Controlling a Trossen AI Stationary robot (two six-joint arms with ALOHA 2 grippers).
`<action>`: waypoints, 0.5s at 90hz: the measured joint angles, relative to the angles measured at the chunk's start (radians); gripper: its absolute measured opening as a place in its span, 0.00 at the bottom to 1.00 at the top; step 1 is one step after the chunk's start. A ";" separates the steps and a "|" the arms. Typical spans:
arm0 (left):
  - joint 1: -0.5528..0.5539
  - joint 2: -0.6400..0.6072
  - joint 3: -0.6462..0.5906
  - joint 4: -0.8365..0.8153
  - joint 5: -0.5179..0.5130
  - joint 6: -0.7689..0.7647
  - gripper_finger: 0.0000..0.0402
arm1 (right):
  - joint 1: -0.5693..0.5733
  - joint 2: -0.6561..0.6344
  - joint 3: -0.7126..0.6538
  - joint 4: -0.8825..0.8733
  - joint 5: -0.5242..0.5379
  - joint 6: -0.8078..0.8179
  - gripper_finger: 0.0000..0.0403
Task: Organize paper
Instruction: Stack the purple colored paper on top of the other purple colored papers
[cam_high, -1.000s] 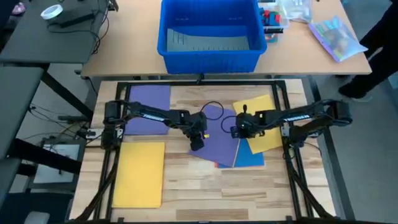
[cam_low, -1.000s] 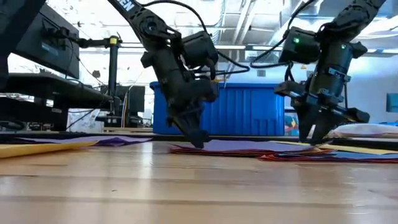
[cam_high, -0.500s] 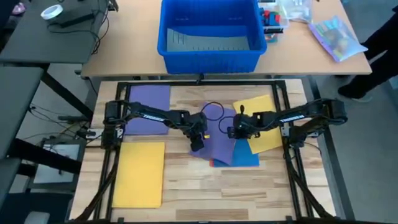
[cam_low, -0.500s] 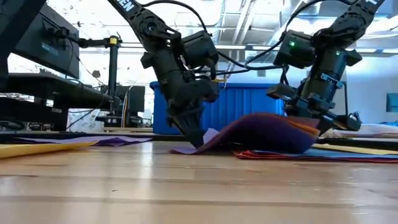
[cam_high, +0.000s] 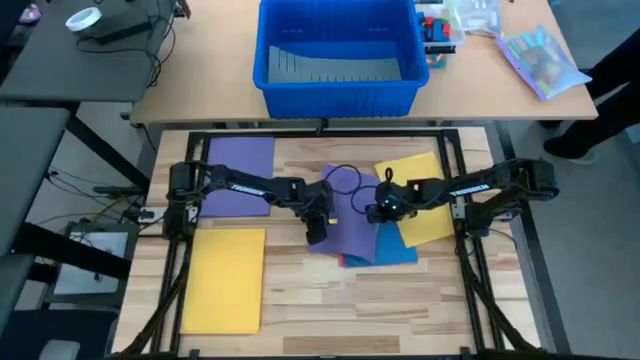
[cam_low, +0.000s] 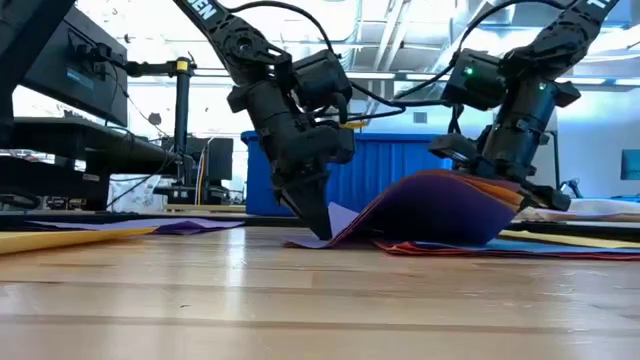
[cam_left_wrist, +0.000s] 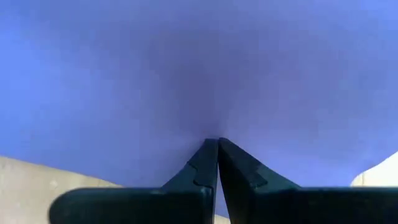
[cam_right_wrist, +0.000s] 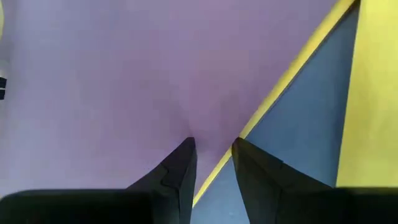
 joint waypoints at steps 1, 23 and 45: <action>0.000 0.000 0.000 0.000 0.000 0.000 0.00 | 0.000 0.000 0.000 0.000 -0.002 -0.001 0.24; 0.000 0.000 0.000 0.000 0.000 0.000 0.00 | -0.011 0.000 0.001 0.006 -0.022 0.031 0.32; 0.000 0.000 0.000 0.003 0.000 0.000 0.00 | -0.008 -0.013 0.000 0.103 -0.145 0.042 0.38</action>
